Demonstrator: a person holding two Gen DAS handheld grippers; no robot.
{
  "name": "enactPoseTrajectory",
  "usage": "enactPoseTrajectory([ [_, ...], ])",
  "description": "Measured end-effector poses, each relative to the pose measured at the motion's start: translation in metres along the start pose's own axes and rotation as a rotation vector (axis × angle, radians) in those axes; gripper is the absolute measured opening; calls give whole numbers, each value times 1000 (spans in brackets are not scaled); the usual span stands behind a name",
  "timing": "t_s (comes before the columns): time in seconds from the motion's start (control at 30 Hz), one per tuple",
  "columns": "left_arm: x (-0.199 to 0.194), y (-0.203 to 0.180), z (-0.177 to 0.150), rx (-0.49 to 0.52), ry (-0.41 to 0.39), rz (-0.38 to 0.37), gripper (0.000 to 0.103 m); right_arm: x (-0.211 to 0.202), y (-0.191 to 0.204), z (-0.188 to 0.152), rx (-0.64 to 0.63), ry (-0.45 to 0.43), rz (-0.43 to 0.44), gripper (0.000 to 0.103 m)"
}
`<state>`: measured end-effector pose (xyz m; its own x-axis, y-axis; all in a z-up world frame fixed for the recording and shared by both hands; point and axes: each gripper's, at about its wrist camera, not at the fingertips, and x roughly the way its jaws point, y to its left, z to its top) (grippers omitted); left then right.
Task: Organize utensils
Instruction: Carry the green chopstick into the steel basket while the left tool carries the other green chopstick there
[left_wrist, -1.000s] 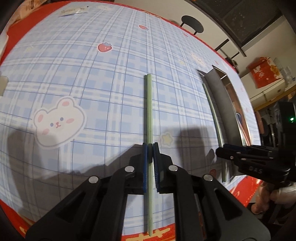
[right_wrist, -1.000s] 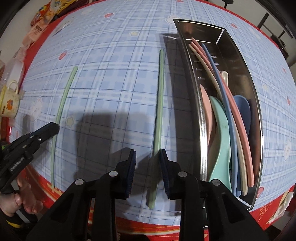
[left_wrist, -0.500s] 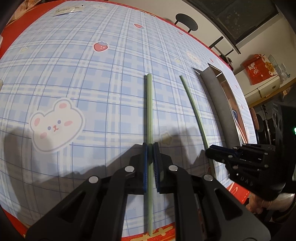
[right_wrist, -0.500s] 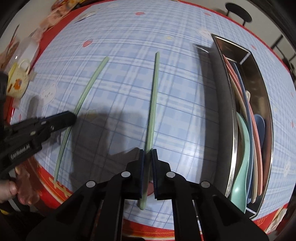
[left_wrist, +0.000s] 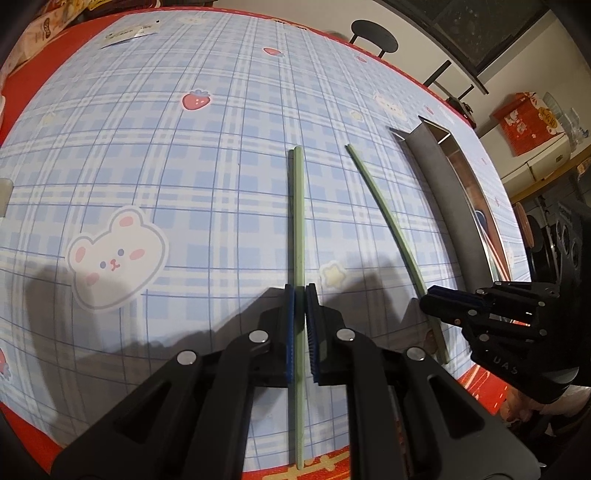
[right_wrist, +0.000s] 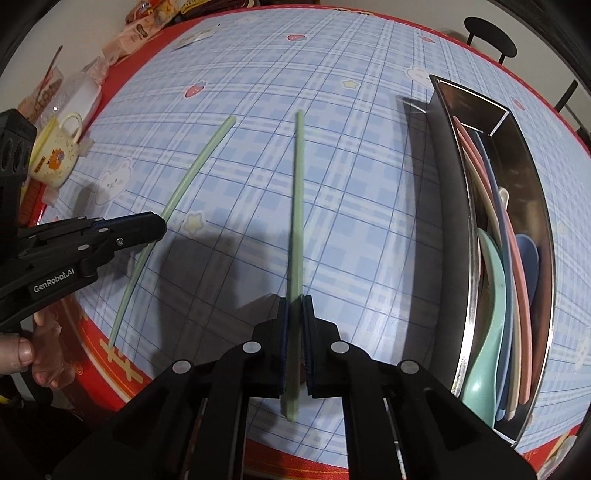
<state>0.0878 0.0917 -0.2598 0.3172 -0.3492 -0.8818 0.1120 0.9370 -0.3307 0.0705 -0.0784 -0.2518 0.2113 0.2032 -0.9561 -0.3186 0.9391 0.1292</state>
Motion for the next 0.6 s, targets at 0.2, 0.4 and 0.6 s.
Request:
enactPoseTrajectory([
  [0.2,2,8,6,-42,26,-49,10,2,-28,2,75,-1,77,7],
  [0.4,-21,15,4,-98,-12,-64,10,-29,-44,0,105,-109,172,7],
  [0.6,-45,4,16,-135,-43,-102,10,-59,-60,-7,106,-222,237,7],
])
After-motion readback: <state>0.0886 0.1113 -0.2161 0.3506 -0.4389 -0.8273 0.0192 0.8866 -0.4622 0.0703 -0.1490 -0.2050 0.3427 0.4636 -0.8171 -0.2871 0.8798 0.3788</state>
